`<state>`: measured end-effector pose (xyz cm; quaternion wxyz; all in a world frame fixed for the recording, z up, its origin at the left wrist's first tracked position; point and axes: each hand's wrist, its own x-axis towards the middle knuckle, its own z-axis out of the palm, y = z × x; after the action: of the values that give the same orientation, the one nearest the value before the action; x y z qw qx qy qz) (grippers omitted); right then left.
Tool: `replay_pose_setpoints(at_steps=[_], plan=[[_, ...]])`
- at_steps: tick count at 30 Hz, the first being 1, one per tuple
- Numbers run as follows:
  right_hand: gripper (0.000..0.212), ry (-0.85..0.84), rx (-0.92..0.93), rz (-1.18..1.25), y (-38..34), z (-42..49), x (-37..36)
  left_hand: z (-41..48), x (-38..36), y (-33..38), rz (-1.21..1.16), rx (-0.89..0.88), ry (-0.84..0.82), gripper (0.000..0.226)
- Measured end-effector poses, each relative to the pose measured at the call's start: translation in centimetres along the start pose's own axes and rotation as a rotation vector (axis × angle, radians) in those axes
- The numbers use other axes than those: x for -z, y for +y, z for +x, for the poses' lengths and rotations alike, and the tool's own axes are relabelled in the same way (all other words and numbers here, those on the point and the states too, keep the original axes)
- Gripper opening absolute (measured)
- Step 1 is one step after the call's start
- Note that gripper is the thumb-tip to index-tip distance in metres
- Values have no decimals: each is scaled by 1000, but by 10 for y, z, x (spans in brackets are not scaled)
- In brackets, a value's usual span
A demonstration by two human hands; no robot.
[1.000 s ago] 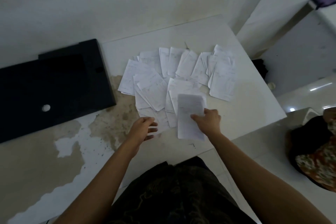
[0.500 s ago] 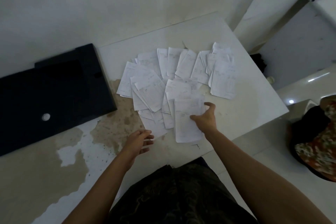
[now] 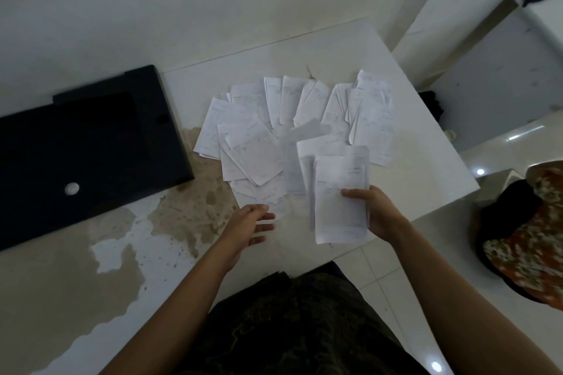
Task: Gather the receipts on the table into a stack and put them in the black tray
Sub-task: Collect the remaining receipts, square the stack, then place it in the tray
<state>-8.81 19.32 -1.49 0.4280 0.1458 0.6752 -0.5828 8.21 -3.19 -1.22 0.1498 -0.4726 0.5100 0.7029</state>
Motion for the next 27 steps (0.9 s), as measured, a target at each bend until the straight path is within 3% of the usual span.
replay_pose_setpoints(at_steps=[4, 11, 15, 20, 24, 27], plan=[[25, 135, 32, -368, 1, 6, -18, 2, -6, 9, 19, -20, -5, 22], [27, 193, 114, -308, -12, 7, -33, 12, 26, 8, -8, -9, 128, 17], [21, 130, 172, -374, -32, 25, -70, 18, 44, 10, -40, 1, 210, 21], [34, 127, 193, -734, -46, 65, -130, 20, 61, 16, -48, -27, 272, 22], [32, 155, 386, -1114, -44, 78, -166, 24, 74, 18, -34, -14, 300, 30], [38, 124, 457, -1218, -40, 77, -181, 25, 84, 15, -35, -5, 312, 33]])
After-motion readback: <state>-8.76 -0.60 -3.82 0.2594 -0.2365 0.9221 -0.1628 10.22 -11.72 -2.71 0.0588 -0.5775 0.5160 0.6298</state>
